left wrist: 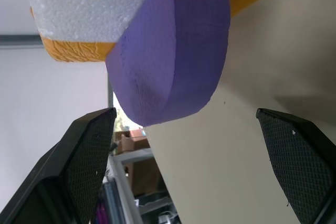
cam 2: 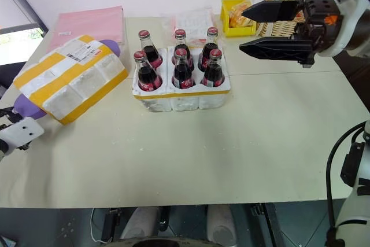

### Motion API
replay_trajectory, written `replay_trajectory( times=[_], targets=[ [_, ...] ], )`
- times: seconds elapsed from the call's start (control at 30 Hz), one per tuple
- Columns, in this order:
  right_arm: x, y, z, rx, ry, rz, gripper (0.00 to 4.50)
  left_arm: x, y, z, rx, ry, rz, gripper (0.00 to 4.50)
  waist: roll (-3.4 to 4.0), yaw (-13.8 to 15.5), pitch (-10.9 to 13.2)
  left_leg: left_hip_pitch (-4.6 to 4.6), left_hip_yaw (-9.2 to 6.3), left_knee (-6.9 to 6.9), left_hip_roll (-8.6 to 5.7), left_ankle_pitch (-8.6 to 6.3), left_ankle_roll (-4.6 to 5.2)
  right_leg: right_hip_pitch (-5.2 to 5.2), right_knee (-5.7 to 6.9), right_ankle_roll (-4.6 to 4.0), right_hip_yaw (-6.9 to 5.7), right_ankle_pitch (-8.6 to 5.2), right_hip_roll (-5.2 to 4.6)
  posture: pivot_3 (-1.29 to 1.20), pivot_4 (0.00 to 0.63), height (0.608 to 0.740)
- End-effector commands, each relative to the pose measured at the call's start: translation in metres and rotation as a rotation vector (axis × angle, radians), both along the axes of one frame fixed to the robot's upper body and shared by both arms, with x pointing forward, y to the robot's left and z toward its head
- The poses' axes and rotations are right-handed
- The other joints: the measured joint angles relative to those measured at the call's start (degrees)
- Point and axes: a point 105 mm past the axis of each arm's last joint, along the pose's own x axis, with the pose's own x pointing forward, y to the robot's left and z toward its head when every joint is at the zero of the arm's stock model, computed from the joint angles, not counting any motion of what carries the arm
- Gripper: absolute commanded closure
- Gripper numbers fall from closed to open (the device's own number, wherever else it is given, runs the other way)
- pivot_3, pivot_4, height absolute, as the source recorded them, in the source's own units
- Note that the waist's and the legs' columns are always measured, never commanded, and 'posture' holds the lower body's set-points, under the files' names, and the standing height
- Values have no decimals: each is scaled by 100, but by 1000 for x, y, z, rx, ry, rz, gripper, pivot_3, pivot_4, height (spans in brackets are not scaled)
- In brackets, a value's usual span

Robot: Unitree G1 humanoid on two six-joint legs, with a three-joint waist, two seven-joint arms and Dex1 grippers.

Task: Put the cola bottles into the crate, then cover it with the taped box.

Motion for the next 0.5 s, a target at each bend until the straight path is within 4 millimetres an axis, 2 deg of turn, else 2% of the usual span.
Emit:
replay_trajectory(
  times=[0.03,0.5],
  targets=[
    [-13,-1,14,4,-83,10,66,11,-6,12,65,-61,-17,0,0,2,0,0,0,0,-1,0,0,0,0,0,0,0,0,0,150,738],
    [-11,-4,9,5,-87,-16,66,38,-9,10,113,-90,41,0,-2,-1,-2,0,-1,5,-4,1,1,1,9,2,-1,1,6,0,150,738]
  ],
)
